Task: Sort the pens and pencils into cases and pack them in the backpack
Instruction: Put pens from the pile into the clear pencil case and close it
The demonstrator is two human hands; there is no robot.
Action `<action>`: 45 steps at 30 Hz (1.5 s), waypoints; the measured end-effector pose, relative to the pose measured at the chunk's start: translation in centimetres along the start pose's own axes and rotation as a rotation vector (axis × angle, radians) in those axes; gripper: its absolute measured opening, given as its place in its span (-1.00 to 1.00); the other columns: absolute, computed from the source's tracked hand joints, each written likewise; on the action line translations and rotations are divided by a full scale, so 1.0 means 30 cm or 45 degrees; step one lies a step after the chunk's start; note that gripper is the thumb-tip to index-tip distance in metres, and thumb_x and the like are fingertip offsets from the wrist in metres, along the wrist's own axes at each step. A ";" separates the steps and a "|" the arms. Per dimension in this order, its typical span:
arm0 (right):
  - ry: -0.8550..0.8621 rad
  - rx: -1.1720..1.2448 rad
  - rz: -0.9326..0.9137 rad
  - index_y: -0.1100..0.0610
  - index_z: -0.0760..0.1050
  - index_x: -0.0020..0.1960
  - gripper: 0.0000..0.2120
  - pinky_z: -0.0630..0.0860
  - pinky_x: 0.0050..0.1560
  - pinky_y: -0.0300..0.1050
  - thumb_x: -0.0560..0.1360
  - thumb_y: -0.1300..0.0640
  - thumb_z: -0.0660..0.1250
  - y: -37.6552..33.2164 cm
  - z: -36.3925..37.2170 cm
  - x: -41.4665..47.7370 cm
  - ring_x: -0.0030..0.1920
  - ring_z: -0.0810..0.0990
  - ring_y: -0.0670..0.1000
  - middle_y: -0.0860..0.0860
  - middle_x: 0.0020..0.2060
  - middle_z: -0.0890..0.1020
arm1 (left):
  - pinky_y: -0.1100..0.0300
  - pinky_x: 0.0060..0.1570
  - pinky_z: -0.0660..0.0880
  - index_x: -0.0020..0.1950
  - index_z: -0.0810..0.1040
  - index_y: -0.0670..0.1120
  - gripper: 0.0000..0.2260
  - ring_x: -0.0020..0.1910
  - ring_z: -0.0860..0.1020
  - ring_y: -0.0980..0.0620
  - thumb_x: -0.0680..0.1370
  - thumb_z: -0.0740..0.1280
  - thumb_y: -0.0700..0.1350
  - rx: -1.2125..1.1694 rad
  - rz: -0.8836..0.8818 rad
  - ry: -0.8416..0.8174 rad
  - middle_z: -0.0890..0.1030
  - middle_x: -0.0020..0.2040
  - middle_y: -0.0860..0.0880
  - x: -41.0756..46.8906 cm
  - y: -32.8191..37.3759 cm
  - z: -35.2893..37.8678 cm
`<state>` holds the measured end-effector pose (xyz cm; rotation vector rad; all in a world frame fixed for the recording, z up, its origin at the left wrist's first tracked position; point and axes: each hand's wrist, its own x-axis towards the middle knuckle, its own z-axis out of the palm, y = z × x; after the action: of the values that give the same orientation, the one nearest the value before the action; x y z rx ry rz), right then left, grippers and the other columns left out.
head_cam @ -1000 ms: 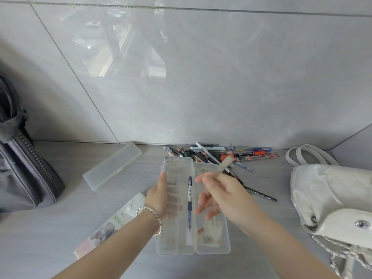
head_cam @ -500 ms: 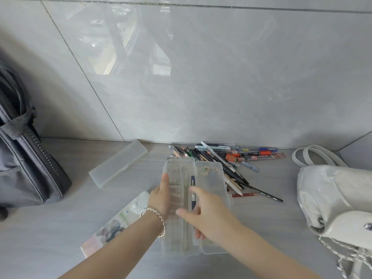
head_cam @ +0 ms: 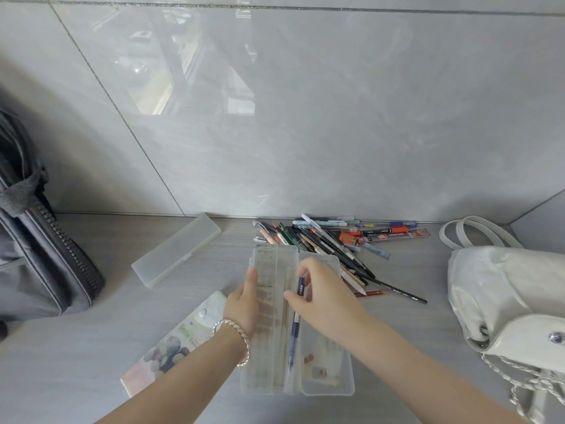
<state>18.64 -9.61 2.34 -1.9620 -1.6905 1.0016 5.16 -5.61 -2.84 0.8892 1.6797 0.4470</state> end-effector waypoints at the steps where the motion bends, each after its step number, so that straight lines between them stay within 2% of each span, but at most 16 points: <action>1: 0.019 0.127 -0.012 -0.04 0.26 0.04 -0.77 0.37 -0.30 -0.34 0.49 0.02 0.30 -0.001 -0.009 -0.010 -0.35 0.43 -0.16 -0.09 -0.28 0.48 | -0.09 0.16 0.51 0.11 0.55 -0.19 -0.42 0.06 0.58 -0.19 0.55 0.01 0.26 -0.013 -0.028 0.011 0.62 0.06 -0.21 0.005 0.001 -0.003; 5: 0.219 0.537 -0.308 -0.15 0.42 0.06 -0.72 0.43 -0.13 -0.51 0.46 0.15 0.38 -0.027 -0.074 -0.045 -0.26 0.60 -0.23 -0.15 -0.27 0.64 | -0.07 0.11 0.53 0.03 0.57 -0.22 -0.41 0.01 0.60 -0.20 0.56 0.03 0.26 -0.143 -0.123 0.021 0.63 -0.04 -0.20 0.026 0.019 -0.018; 8: 0.331 0.241 -0.762 0.10 0.57 0.07 -0.81 0.47 -0.04 -0.44 0.48 0.13 0.31 -0.019 -0.077 -0.049 -0.14 0.58 -0.17 -0.02 -0.19 0.66 | -0.02 -0.09 0.57 -0.05 0.56 -0.20 -0.44 -0.13 0.60 -0.17 0.56 0.03 0.25 -0.164 -0.137 -0.012 0.61 -0.13 -0.16 0.029 0.049 -0.016; 11: 0.160 -0.052 -1.011 0.20 0.58 0.06 -0.77 0.42 0.19 -0.36 0.54 0.15 0.20 0.040 -0.013 -0.038 0.05 0.56 -0.08 0.10 -0.02 0.67 | 0.02 0.17 0.45 0.30 0.42 -0.26 -0.29 0.20 0.51 -0.21 0.50 0.05 0.33 -0.154 -0.133 -0.017 0.52 0.12 -0.10 0.035 0.072 -0.019; 14: 0.069 -0.404 -1.120 0.15 0.61 0.04 -0.72 0.44 0.22 -0.21 0.49 0.23 0.15 0.098 0.053 -0.036 0.18 0.56 0.02 0.06 0.07 0.66 | -0.01 0.33 0.33 0.36 0.38 -0.22 -0.28 0.29 0.45 -0.19 0.50 0.02 0.34 -0.154 -0.110 -0.022 0.48 0.30 -0.18 0.046 0.076 -0.021; 18: 0.168 -0.310 -0.977 0.10 0.61 0.03 -0.61 0.40 0.12 -0.17 0.37 0.30 0.09 0.064 0.052 -0.012 0.14 0.55 -0.02 0.02 0.07 0.65 | 0.04 0.29 0.37 0.32 0.45 -0.24 -0.33 0.29 0.45 -0.19 0.54 0.02 0.28 -0.045 -0.006 -0.001 0.49 0.30 -0.20 0.044 0.066 -0.017; 22: 0.319 -0.544 -0.520 0.15 0.53 0.15 -0.60 0.52 0.10 -0.02 0.43 0.07 0.08 0.035 0.042 0.084 0.13 0.59 0.07 0.08 0.09 0.62 | 0.07 0.25 0.39 0.25 0.51 -0.22 -0.34 0.21 0.50 -0.18 0.53 0.03 0.30 -0.030 0.015 -0.014 0.55 0.22 -0.17 0.038 0.064 0.004; 26: 0.207 -0.657 -0.501 0.17 0.55 0.11 -0.58 0.55 0.05 -0.05 0.43 -0.01 0.08 0.046 0.068 0.113 0.04 0.62 0.05 0.02 -0.03 0.65 | 0.23 -0.28 0.52 0.30 0.46 -0.24 -0.35 0.12 0.53 -0.15 0.55 0.01 0.28 0.032 -0.033 -0.008 0.54 0.22 -0.19 0.051 0.090 0.011; 28: 0.162 -0.502 -0.536 0.19 0.52 0.17 -0.61 0.43 0.18 -0.09 0.47 0.03 0.14 0.052 0.058 0.111 0.13 0.57 0.05 0.05 0.07 0.62 | 0.27 -0.52 0.52 0.27 0.49 -0.24 -0.29 0.06 0.58 -0.18 0.51 0.00 0.33 0.046 -0.061 -0.025 0.57 0.18 -0.24 0.060 0.090 0.011; 30: 0.154 -0.201 -0.454 0.19 0.45 0.25 -0.66 0.20 0.28 -0.27 0.52 0.09 0.19 0.065 0.016 0.146 0.26 0.42 0.00 0.04 0.20 0.52 | 0.11 -0.16 0.62 0.16 0.57 -0.20 -0.31 0.05 0.58 -0.17 0.50 0.01 0.35 -0.001 -0.066 -0.045 0.60 0.11 -0.20 0.093 0.079 0.016; 32: 0.339 0.013 -0.291 0.19 0.47 0.21 -0.73 0.18 0.24 -0.36 0.54 0.19 0.22 0.104 -0.031 0.217 0.21 0.40 -0.07 0.03 0.16 0.51 | 0.06 0.13 0.48 -0.10 0.56 -0.10 -0.45 0.03 0.54 -0.12 0.52 0.02 0.31 0.009 -0.093 -0.039 0.59 0.02 -0.13 0.107 0.079 0.015; 33: 0.446 0.063 -0.180 0.20 0.49 0.17 -0.76 0.27 0.21 -0.31 0.53 0.23 0.23 0.137 -0.058 0.263 0.15 0.45 -0.05 0.05 0.10 0.52 | 0.09 0.14 0.43 -0.16 0.53 -0.08 -0.48 0.02 0.53 -0.11 0.53 0.01 0.30 0.020 -0.113 -0.026 0.57 0.00 -0.12 0.112 0.080 0.013; 35: 0.511 0.005 0.077 0.24 0.52 0.14 -0.78 0.43 0.11 -0.12 0.53 0.27 0.21 0.207 -0.106 0.359 0.06 0.53 0.07 0.12 0.04 0.56 | 0.02 0.21 0.44 -0.02 0.58 -0.14 -0.40 0.07 0.55 -0.14 0.51 0.02 0.33 0.014 -0.129 -0.020 0.60 0.05 -0.14 0.138 0.071 0.012; 38: 0.257 -0.284 0.303 0.26 0.54 0.10 -0.78 0.51 -0.02 -0.02 0.54 0.21 0.19 0.300 -0.109 0.459 -0.02 0.58 0.17 0.18 0.02 0.60 | -0.09 0.18 0.49 0.02 0.56 -0.19 -0.36 0.00 0.57 -0.15 0.49 0.02 0.35 0.028 -0.133 -0.022 0.61 -0.02 -0.16 0.150 0.068 0.004; 42: -0.005 -0.565 0.343 0.22 0.53 0.08 -0.70 0.42 -0.22 -0.08 0.57 0.02 0.17 0.339 -0.070 0.518 -0.10 0.55 0.17 0.16 0.04 0.53 | -0.11 0.14 0.51 -0.01 0.56 -0.18 -0.39 -0.06 0.57 -0.15 0.51 0.04 0.33 0.067 -0.111 0.000 0.58 -0.11 -0.15 0.177 0.063 0.003; 45: -0.054 -0.579 0.285 0.23 0.53 0.07 -0.73 0.40 -0.16 -0.08 0.57 0.08 0.16 0.334 -0.067 0.528 -0.04 0.51 0.16 0.13 0.01 0.46 | -0.13 0.15 0.51 -0.02 0.55 -0.14 -0.41 -0.04 0.58 -0.16 0.49 0.04 0.35 0.061 -0.101 -0.011 0.62 -0.08 -0.16 0.191 0.065 0.006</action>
<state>27.60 3.77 -7.44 -2.4774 -1.8809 0.7802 5.47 -0.09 -5.30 0.8550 1.7177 0.3498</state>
